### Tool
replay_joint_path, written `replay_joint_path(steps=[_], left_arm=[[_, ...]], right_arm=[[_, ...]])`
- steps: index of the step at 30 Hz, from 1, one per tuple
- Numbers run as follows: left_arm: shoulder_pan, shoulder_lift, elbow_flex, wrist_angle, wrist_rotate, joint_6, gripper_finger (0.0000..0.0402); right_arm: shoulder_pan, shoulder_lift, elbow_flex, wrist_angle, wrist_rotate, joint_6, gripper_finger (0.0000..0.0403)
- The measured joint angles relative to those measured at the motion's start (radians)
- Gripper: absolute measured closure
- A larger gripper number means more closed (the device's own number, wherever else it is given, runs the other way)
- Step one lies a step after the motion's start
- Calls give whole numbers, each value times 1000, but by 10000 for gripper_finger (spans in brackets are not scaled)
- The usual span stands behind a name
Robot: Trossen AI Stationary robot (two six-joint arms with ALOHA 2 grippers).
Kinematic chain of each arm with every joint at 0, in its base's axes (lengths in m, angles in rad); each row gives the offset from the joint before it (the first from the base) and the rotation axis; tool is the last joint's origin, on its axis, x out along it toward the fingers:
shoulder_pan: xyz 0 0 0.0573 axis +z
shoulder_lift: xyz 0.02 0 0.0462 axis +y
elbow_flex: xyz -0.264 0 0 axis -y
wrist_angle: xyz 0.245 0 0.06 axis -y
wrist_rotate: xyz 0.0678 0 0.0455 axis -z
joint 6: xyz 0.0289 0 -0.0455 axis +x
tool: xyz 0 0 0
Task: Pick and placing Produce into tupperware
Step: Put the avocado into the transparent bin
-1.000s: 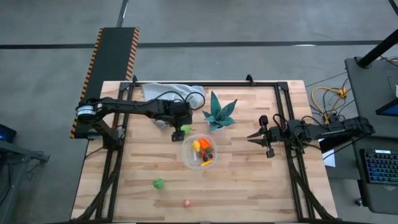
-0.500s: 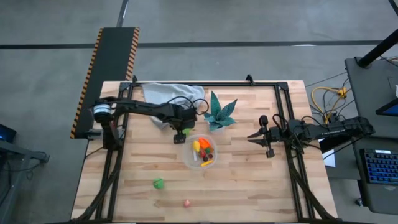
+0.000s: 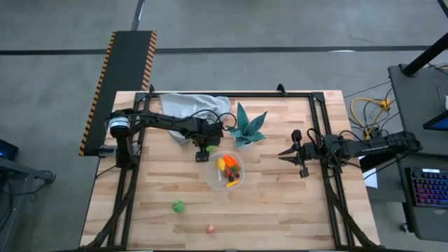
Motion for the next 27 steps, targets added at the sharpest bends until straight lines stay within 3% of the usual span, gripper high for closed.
replay_joint_path(steps=[6,15,27], left_arm=[[0,-1,-2,3,1,-2,113],[-2,-4,-4,6,-33,32,213],[2,-50,-1,-79,-119,38,213]], right_arm=[[0,0,0,0,0,0,349],[0,0,0,0,0,0,349],[0,0,0,-2,0,0,349]])
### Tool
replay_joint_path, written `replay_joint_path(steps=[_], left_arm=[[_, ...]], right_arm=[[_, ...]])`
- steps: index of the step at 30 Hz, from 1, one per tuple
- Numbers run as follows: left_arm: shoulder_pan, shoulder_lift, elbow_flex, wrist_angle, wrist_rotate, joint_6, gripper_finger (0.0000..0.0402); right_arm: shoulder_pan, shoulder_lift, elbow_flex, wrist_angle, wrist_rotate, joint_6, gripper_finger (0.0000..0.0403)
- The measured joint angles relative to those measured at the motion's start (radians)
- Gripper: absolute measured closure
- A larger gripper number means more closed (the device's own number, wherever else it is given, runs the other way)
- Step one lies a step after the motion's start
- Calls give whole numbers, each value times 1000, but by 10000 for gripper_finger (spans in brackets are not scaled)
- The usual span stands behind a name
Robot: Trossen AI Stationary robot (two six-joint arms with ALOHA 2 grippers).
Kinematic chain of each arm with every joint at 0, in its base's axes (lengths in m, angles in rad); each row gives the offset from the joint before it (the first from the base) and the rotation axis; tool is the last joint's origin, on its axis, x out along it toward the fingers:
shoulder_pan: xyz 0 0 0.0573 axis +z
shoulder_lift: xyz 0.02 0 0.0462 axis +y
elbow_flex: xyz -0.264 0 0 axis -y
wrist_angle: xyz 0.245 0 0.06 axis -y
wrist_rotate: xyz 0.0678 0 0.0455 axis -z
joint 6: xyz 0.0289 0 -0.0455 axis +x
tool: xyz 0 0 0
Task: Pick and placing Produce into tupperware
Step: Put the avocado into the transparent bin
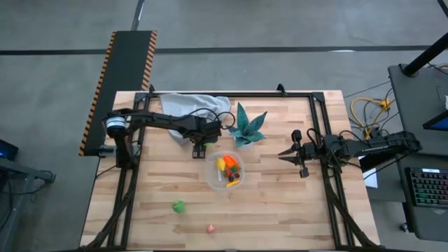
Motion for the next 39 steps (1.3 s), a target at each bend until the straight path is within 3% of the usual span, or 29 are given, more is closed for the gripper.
replay_joint_path(steps=[18,29,39], left_arm=[[-126,-245,2,-6,-21,-13,213],[-296,-197,24,127,57,-27,213],[-347,-94,30,194,99,24,213]], right_arm=[[0,0,0,-3,0,1,349],[0,1,0,-2,0,1,349],[0,1,0,-2,0,1,349]])
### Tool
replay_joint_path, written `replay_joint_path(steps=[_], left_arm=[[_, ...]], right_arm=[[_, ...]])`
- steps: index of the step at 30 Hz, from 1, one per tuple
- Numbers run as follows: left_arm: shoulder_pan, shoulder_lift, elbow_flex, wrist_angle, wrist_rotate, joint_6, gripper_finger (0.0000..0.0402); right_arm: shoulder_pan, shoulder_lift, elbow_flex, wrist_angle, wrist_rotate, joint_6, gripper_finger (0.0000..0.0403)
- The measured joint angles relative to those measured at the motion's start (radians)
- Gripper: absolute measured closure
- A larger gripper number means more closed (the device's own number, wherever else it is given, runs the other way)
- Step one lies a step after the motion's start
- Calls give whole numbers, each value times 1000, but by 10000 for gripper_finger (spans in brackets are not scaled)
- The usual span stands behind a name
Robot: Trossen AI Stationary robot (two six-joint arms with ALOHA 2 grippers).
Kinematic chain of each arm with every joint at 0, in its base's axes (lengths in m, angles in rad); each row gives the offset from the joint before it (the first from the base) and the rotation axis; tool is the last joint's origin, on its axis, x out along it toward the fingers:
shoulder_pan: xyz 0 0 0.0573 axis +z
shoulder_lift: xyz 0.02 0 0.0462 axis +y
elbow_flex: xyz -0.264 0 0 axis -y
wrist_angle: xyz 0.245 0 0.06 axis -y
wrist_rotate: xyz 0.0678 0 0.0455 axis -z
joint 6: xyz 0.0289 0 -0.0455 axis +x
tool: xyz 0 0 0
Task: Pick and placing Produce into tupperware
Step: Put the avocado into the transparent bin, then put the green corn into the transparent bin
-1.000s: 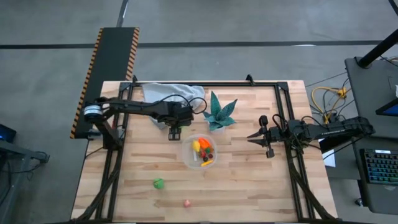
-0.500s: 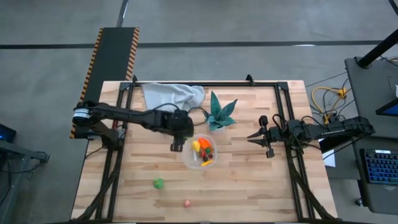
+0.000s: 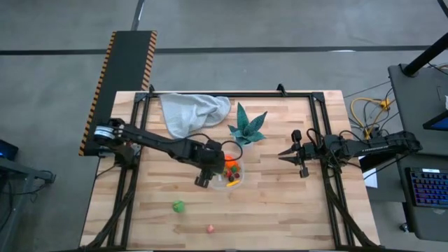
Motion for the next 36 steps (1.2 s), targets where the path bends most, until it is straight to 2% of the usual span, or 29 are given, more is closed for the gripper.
replay_joint_path(steps=[7,21,31,36], left_arm=[[-1,63,6,12,6,11,198],[0,66,9,16,19,2,191],[0,65,11,25,19,-7,140],[0,58,11,22,18,-7,130]], right_arm=[[0,0,0,0,16,-1,349],[0,1,0,0,16,0,349],[0,1,0,0,16,0,349],[0,1,0,0,16,0,349]])
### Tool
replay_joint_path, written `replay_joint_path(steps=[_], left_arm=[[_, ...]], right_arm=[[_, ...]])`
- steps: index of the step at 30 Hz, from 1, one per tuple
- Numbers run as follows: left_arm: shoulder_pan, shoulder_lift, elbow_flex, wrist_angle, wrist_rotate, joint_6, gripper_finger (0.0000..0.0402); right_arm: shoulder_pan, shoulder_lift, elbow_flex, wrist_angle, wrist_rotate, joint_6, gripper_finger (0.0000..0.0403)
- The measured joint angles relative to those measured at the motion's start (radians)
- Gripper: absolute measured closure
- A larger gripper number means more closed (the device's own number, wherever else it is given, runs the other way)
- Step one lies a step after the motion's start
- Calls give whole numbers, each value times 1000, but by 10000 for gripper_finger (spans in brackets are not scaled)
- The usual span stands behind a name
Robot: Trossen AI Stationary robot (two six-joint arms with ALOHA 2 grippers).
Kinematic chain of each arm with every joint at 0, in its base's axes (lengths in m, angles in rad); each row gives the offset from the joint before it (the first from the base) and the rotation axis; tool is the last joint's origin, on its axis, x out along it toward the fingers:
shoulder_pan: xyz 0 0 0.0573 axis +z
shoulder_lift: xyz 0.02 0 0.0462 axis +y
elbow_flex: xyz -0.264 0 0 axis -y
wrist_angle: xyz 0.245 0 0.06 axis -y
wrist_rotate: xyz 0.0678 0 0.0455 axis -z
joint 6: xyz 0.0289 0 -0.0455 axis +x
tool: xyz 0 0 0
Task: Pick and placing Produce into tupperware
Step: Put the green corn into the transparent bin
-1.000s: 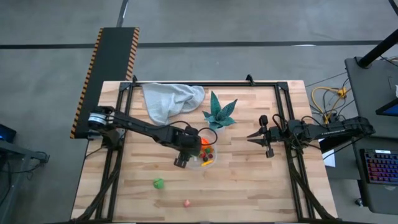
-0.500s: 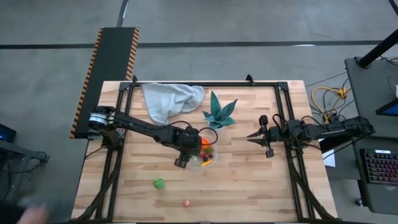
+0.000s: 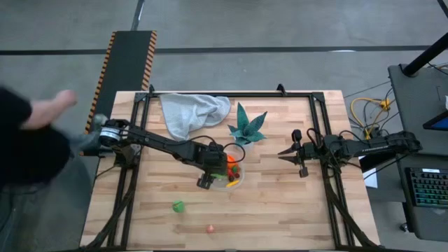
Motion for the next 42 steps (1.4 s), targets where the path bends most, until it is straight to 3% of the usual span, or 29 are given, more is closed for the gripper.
replay_joint_path(steps=[7,18,22,33,38,42], left_arm=[[-17,-70,4,-35,-50,-1,130],[-193,-203,102,-169,-406,-94,130],[-266,-261,102,-235,-503,-237,130],[-465,-401,101,-438,-568,-765,130],[-593,-436,106,-524,-679,-941,130],[-718,-474,102,-620,-829,-1101,130]], right_arm=[[0,-1,0,0,0,0,349],[0,-1,0,0,0,-1,349],[0,-1,0,0,0,0,349],[0,-1,0,1,0,-24,349],[0,-1,0,24,1,-59,349],[0,-1,0,34,1,-82,349]])
